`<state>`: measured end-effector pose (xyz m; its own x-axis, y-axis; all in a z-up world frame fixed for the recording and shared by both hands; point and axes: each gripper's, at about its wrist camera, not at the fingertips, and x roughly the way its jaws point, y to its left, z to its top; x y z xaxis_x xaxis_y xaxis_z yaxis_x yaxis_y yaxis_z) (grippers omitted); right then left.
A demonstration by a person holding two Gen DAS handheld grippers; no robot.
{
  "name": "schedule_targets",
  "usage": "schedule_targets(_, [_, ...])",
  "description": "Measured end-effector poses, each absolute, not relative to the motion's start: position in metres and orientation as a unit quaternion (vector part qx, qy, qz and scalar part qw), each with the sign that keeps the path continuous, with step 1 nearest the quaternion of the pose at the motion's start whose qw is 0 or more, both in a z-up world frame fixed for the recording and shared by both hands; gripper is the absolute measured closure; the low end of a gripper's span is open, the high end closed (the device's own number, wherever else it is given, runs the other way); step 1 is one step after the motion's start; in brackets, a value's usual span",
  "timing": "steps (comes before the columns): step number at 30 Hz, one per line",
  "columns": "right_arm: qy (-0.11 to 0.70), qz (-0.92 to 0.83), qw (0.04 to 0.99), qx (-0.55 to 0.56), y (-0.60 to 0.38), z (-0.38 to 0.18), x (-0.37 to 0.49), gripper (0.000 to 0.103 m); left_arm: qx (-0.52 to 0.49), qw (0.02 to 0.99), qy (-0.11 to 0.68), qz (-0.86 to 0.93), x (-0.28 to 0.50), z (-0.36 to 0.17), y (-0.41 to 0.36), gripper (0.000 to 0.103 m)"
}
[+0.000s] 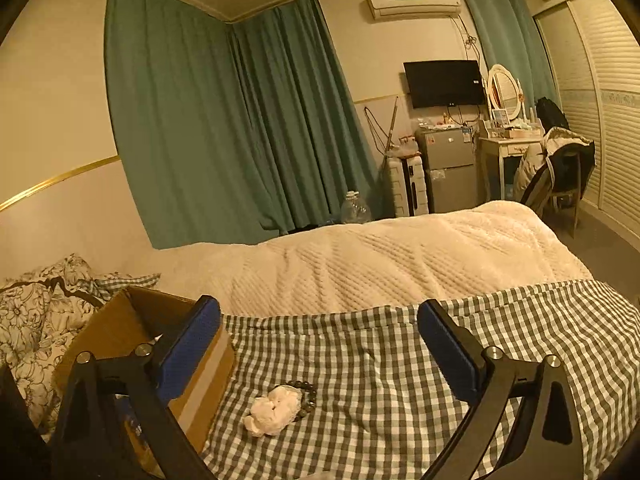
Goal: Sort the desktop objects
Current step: 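Move both grippers back from the box to the lace cloth and bracelet, then grasp the white lace cloth with the left gripper while the right gripper grasps the bead bracelet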
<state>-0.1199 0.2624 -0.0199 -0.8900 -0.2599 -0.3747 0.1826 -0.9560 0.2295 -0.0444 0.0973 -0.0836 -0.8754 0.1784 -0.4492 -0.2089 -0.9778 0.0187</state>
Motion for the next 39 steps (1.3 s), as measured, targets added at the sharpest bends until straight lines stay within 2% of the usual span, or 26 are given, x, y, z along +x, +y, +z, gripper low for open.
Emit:
schedule_targets(7, [-0.091, -0.958, 0.113, 0.246, 0.265, -0.046, -0.148, 0.013, -0.280, 0.086, 0.051, 0.955, -0.071, -0.123, 0.120, 0.011])
schedule_targets(12, [-0.048, -0.948, 0.123, 0.290, 0.247, -0.075, -0.174, 0.019, -0.307, 0.043, 0.050, 0.949, -0.095, -0.153, 0.116, 0.012])
schedule_targets(17, [-0.015, -0.929, 0.143, 0.341, 0.227, -0.114, -0.195, 0.030, -0.311, 0.019, 0.053, 0.949, -0.113, -0.171, 0.112, 0.012])
schedule_targets(19, [-0.014, -0.923, 0.144, 0.357, 0.223, -0.129, -0.205, 0.036, -0.316, 0.006, 0.052, 0.947, -0.124, -0.178, 0.109, 0.012])
schedule_targets(23, [-0.035, -0.909, 0.152, 0.386, 0.220, -0.152, -0.225, 0.038, -0.336, -0.012, 0.052, 0.940, -0.141, -0.192, 0.101, 0.018])
schedule_targets(26, [-0.035, -0.900, 0.158, 0.404, 0.217, -0.166, -0.239, 0.038, -0.360, -0.022, 0.044, 0.932, -0.153, -0.202, 0.094, 0.026])
schedule_targets(29, [-0.024, -0.891, 0.163, 0.422, 0.206, -0.180, -0.248, 0.038, -0.401, -0.029, 0.020, 0.915, -0.168, -0.216, 0.081, 0.051])
schedule_targets(30, [-0.020, -0.888, 0.164, 0.430, 0.203, -0.186, -0.253, 0.038, -0.414, -0.029, 0.010, 0.910, -0.172, -0.221, 0.076, 0.068])
schedule_targets(31, [-0.016, -0.886, 0.164, 0.434, 0.201, -0.189, -0.255, 0.038, -0.421, -0.030, 0.001, 0.907, -0.174, -0.224, 0.071, 0.074])
schedule_targets(32, [-0.013, -0.884, 0.163, 0.438, 0.199, -0.193, -0.257, 0.038, -0.420, -0.029, -0.002, 0.907, -0.174, -0.224, 0.069, 0.076])
schedule_targets(34, [-0.004, -0.880, 0.160, 0.447, 0.195, -0.199, -0.264, 0.038, -0.415, -0.021, 0.003, 0.910, -0.172, -0.222, 0.070, 0.087])
schedule_targets(39, [0.047, -0.875, 0.159, 0.454, 0.176, -0.215, -0.263, 0.041, -0.409, -0.021, 0.000, 0.912, -0.165, -0.220, 0.069, 0.089])
